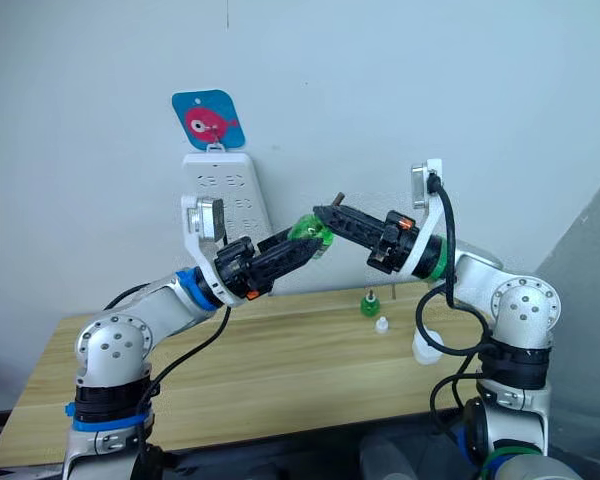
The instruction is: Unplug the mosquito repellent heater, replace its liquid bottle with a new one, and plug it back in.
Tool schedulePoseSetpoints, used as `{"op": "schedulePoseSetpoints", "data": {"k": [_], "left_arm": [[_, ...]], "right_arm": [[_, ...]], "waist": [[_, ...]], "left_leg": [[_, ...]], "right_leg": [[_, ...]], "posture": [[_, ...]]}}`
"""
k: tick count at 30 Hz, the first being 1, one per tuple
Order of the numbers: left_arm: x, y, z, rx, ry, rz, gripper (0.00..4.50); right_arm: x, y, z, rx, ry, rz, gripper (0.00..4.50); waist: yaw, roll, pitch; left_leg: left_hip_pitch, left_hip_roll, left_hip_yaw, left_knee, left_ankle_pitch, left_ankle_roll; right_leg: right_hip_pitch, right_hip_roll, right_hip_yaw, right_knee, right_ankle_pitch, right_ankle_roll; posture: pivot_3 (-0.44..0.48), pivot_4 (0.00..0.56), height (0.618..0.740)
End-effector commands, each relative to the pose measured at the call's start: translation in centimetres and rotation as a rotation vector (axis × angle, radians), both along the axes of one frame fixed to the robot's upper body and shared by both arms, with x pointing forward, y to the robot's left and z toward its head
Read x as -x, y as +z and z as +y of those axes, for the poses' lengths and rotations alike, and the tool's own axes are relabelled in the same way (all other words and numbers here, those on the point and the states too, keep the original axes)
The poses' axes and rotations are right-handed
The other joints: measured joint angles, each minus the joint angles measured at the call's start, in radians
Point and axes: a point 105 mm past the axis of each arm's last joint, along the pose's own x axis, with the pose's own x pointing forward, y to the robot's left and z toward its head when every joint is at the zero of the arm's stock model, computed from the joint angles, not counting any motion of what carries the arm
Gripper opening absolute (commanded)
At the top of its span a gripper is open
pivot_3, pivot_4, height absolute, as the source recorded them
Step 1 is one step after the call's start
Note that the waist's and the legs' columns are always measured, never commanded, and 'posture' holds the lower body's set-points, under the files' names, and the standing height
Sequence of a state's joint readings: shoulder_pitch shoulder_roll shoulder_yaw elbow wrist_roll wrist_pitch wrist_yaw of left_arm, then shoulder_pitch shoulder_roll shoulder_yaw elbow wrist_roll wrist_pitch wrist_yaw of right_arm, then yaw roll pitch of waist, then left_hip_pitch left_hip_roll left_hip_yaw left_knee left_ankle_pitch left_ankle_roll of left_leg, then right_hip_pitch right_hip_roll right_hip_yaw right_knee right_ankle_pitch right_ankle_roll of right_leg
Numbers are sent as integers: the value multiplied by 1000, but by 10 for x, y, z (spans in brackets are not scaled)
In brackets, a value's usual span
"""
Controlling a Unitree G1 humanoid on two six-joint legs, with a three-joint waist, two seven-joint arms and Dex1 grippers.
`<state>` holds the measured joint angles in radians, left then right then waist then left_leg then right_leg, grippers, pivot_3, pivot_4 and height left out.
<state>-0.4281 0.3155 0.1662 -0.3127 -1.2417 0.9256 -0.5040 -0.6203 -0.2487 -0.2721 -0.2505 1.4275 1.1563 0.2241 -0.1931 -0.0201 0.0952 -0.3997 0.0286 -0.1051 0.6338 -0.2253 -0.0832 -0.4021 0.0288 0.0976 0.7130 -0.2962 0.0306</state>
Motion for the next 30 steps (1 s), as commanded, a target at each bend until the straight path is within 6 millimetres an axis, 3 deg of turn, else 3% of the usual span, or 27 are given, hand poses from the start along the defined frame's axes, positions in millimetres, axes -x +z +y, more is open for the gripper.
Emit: {"op": "schedulePoseSetpoints", "data": {"k": [1,18,30], "left_arm": [[4,23,-1,76,14,-49,4500],[-2,39,3,190,49,31,4500],[0,31,-6,154,15,58,4500]], "right_arm": [[1,20,-3,-98,-18,-3,770],[-1,23,-6,-163,-44,68,770],[3,25,-1,-168,-30,58,770]], "waist": [[0,0,0],[3,3,-3],[3,4,-3]], "left_leg": [[0,0,0,0,0,0],[0,0,0,0,0,0],[0,0,0,0,0,0]], "right_leg": [[0,0,0,0,0,0],[0,1,0,-1,0,0],[1,1,0,-1,-1,1]], "posture": [[-134,16,740],[-135,26,740],[-141,30,740]]}}
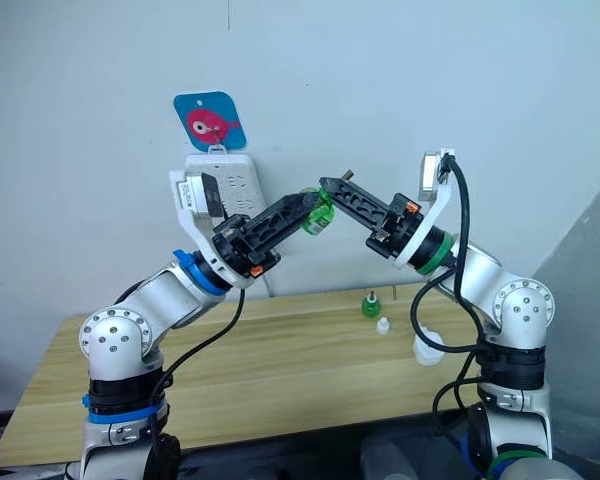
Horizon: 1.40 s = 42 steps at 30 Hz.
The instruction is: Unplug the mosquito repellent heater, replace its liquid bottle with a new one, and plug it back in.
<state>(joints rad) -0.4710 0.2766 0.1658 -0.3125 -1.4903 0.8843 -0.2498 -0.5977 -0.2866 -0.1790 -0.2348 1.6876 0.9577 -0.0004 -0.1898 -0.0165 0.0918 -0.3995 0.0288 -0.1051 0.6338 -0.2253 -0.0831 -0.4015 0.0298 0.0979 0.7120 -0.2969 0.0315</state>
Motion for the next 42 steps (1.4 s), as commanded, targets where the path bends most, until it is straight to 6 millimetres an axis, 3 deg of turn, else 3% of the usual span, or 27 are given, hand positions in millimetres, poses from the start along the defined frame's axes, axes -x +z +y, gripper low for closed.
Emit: {"op": "schedulePoseSetpoints", "data": {"k": [1,8,11,16,28,37,42], "left_arm": [[3,8,-1,17,0,-29,4500],[1,9,0,52,8,-16,4500],[1,9,1,59,11,-14,3872],[2,9,1,62,0,-12,2385],[-2,4,5,64,17,2,2383],[1,0,13,59,0,11,2383],[1,-7,22,0,18,9,2383]], "right_arm": [[8,15,-1,-43,10,-54,770],[9,16,-1,-43,10,-52,770],[9,16,-1,-43,10,-52,770],[9,16,1,-41,13,-55,770],[12,17,0,-58,22,-51,770],[5,14,-13,-38,-54,-44,3734],[-3,-3,-48,104,-209,-35,3780]], "waist": [[0,0,0],[3,0,0],[3,0,0],[3,0,0],[4,0,0],[4,0,0],[19,0,1]], "left_leg": [[0,0,0,0,0,0],[0,0,0,0,0,0],[0,0,0,0,0,0],[0,0,0,0,0,0],[0,0,0,0,0,0],[0,0,0,-1,0,0],[0,0,0,-1,0,0]], "right_leg": [[0,0,0,0,0,0],[0,0,0,0,-1,1],[0,0,0,0,-2,3],[0,0,0,-1,-2,3],[0,0,0,-1,-2,4],[0,0,0,-1,-2,4],[1,0,0,-3,-2,4]], "posture": [[-142,30,740],[-142,34,740],[-142,34,740],[-142,34,740],[-143,34,740],[-143,37,740],[-143,61,740]]}}
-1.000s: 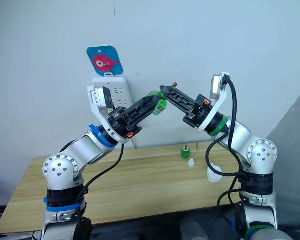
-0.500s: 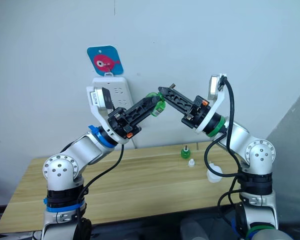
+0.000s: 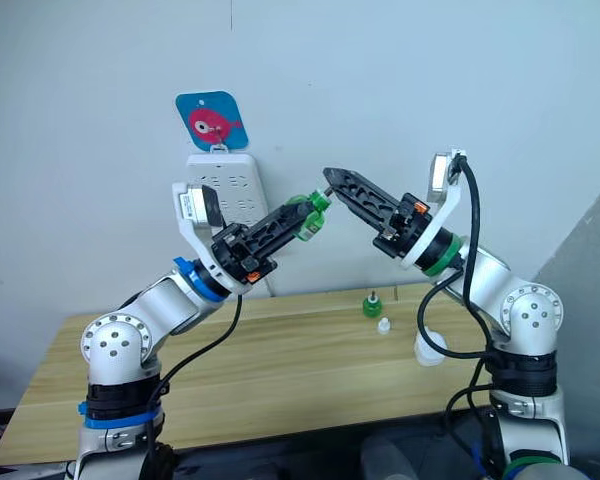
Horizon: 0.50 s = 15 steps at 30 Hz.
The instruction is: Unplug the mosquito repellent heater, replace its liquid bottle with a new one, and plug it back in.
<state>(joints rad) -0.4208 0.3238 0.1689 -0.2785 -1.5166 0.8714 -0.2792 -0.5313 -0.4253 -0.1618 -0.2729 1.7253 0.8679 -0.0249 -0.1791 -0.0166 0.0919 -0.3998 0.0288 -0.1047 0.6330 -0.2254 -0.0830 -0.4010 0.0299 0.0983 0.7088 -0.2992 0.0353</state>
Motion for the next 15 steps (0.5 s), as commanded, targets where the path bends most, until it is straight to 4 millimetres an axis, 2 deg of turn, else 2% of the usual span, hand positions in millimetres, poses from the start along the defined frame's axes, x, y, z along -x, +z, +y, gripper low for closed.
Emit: {"op": "schedulePoseSetpoints", "data": {"k": [1,5,9,12,15], "left_arm": [[5,4,12,-34,11,-49,2383],[10,-10,18,-168,9,-80,2383],[20,-37,25,-374,-19,-137,2383],[27,-54,27,-479,-55,-183,2383],[36,-69,25,-568,-104,-243,2383]], "right_arm": [[2,-3,-31,142,-123,-63,3780],[11,-25,-48,450,-183,-109,3780],[19,-75,-73,888,-202,-35,3780],[26,-104,-85,1050,-180,40,4420],[25,-129,-95,1256,-186,27,4500]], "waist": [[12,1,2],[16,4,9],[15,10,22],[16,6,43],[15,5,65]], "left_leg": [[0,0,0,0,0,0],[1,0,2,-3,0,0],[1,1,5,-4,0,0],[3,2,5,-4,0,0],[4,1,7,-4,0,0]], "right_leg": [[0,0,0,-1,0,0],[0,0,2,-5,0,0],[1,2,5,-10,0,0],[5,2,5,-13,-1,0],[6,2,8,-14,-1,-1]], "posture": [[-143,61,740],[-176,104,740],[-200,136,740],[-205,163,740],[-204,181,740]]}}
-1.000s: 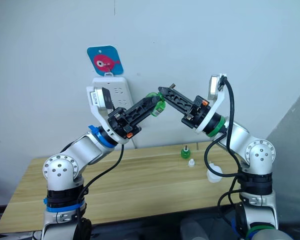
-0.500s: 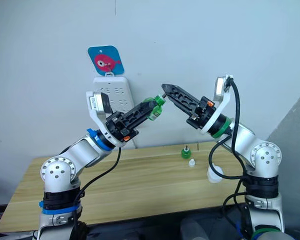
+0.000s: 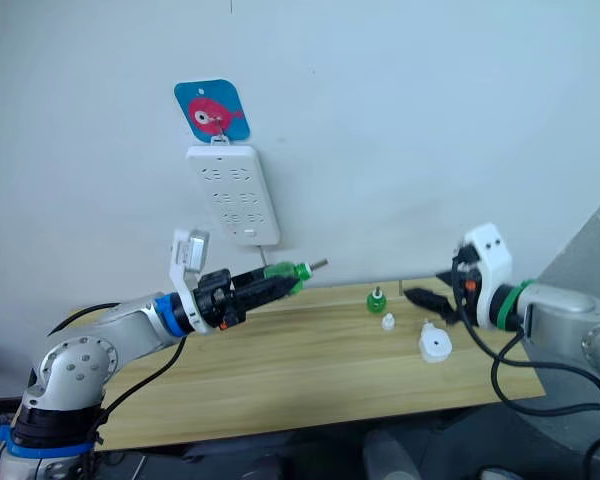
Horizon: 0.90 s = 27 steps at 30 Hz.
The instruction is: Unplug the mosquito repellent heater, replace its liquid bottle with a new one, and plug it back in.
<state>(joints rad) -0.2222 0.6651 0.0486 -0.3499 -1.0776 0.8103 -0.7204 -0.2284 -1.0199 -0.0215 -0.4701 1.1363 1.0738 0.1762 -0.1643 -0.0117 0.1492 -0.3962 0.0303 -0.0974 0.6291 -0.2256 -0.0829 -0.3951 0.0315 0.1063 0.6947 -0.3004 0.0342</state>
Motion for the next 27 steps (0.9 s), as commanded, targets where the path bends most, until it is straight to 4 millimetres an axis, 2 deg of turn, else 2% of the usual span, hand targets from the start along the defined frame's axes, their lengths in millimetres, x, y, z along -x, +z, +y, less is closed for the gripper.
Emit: {"op": "schedulePoseSetpoints", "data": {"k": [1,6,9,15,27], "left_arm": [[12,-2,-6,-76,-87,-118,2383],[21,-18,-7,-146,-134,-168,2383],[25,-26,-8,-163,-145,-184,2383],[30,-39,-11,-172,-137,-207,2383],[38,-47,-16,-178,-128,-233,2383]], "right_arm": [[-5,-10,-5,165,10,-47,4500],[-20,-30,-20,284,-56,-29,4500],[-22,-44,-29,350,-91,53,4500],[-33,-64,-38,386,-155,142,4500],[-42,-76,-42,345,-258,286,4500]], "waist": [[0,-1,14],[1,-7,39],[7,-9,50],[13,-13,75],[27,-19,103]], "left_leg": [[0,0,1,0,0,0],[-2,0,5,0,0,0],[-5,0,10,0,0,0],[-4,0,17,0,-1,2],[-5,0,17,0,-2,2]], "right_leg": [[0,0,1,-1,0,1],[-3,0,6,-1,2,3],[-8,0,11,-1,3,5],[-10,0,18,-2,5,8],[-11,0,18,-3,6,10]], "posture": [[-202,184,740],[-191,211,740],[-184,227,740],[-168,247,740],[-123,269,740]]}}
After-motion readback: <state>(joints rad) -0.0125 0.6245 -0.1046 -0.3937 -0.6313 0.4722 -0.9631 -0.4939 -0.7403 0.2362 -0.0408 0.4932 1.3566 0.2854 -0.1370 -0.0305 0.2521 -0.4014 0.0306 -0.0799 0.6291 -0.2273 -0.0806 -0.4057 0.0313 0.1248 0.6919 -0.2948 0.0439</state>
